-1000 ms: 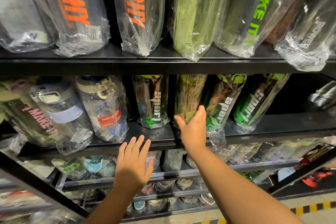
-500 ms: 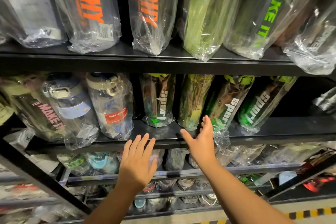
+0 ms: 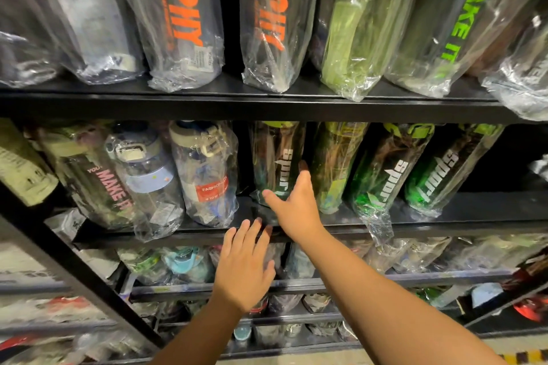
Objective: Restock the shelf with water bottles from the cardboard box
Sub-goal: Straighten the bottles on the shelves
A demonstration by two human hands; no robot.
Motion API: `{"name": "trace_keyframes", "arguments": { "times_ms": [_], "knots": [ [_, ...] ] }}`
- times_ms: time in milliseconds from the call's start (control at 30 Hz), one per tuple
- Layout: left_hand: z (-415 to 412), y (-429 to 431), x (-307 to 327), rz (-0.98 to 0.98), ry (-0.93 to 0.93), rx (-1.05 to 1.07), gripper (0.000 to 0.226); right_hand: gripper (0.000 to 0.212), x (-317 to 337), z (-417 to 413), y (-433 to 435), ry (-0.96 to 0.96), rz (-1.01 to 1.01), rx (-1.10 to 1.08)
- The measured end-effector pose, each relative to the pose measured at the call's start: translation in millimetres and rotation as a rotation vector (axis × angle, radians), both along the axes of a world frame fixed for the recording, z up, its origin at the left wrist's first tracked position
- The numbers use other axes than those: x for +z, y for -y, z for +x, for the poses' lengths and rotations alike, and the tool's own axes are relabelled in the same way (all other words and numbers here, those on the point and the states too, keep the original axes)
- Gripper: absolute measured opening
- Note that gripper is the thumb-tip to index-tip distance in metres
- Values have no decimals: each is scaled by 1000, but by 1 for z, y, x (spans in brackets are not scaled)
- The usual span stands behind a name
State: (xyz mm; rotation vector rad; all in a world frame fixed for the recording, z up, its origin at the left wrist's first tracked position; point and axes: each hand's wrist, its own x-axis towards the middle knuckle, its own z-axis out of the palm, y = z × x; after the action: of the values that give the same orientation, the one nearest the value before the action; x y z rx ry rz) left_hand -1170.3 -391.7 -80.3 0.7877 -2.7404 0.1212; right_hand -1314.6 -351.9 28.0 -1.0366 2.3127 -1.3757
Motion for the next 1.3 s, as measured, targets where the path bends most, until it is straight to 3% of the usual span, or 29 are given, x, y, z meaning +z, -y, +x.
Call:
{"name": "trace_keyframes", "arguments": {
  "times_ms": [67,300,500,633,700,900,1033,1300],
  "knots": [
    [2,-1,3,5,6,-5,65,53,2,2,11,56,-12,-56],
    [6,-2,7,38,25,-5,65,74,5,4,24,-17,112,-220],
    [5,0,6,63,32,-5,65,69,5,2,24,120,23,-183],
    [4,0,4,63,53,3,66,56,2,2,21,50,26,-154],
    [3,-1,4,64,55,7,67,61,3,1,18,-14,73,-156],
    [1,0,3,58,71,10,68,60,2,-1,19,60,41,-90],
    [0,2,1,52,73,9,67,83,5,-1,16,51,40,-80],
    [0,3,0,40,62,-2,67,68,0,0,21,67,34,-47]
  ]
}}
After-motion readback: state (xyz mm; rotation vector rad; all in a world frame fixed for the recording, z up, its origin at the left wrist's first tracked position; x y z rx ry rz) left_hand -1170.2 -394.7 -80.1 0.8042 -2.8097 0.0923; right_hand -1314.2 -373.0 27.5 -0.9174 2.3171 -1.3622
